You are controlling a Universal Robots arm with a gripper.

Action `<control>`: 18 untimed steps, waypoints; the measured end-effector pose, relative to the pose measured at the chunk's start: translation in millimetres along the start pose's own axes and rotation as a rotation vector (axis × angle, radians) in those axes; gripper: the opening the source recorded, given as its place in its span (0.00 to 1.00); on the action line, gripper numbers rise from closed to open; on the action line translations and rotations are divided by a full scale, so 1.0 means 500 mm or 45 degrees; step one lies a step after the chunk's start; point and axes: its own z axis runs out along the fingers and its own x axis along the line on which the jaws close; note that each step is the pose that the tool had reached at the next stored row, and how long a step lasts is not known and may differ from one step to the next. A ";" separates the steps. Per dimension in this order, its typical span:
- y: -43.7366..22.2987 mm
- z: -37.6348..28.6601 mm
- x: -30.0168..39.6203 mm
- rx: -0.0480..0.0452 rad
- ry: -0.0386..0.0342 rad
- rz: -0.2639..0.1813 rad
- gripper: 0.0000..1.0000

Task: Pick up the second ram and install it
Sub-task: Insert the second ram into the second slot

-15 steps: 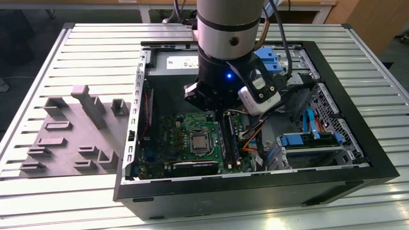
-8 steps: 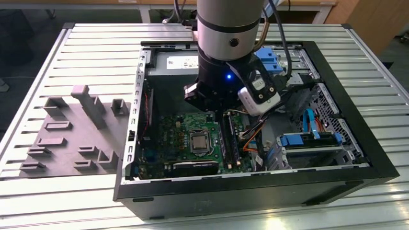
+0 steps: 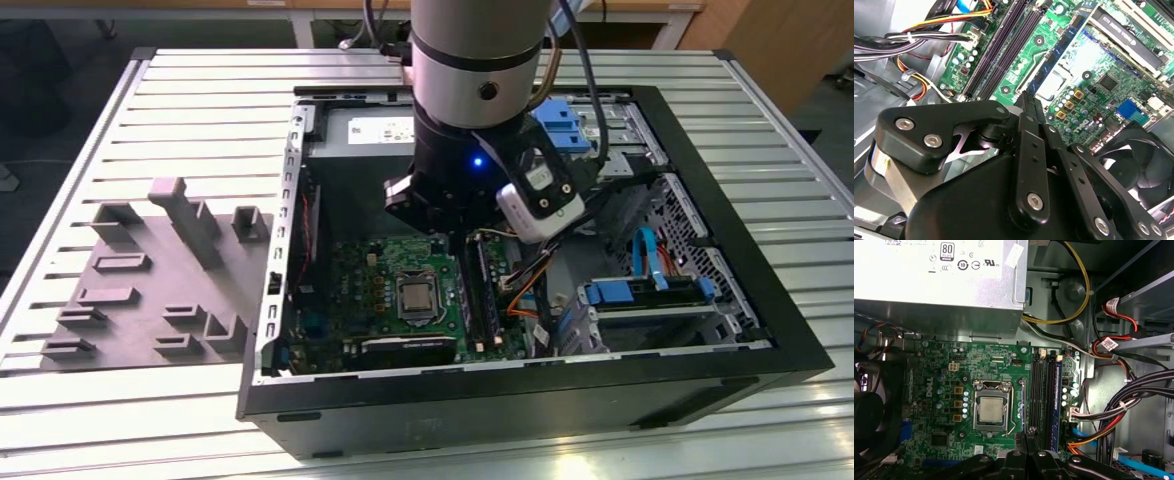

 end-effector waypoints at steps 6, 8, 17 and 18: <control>0.000 0.004 0.000 0.000 0.0000 0.000 0.11; 0.000 0.005 0.000 0.000 0.0000 0.000 0.11; 0.000 0.010 -0.001 0.000 0.0000 0.002 0.11; 0.000 0.011 -0.002 0.000 0.0000 0.002 0.11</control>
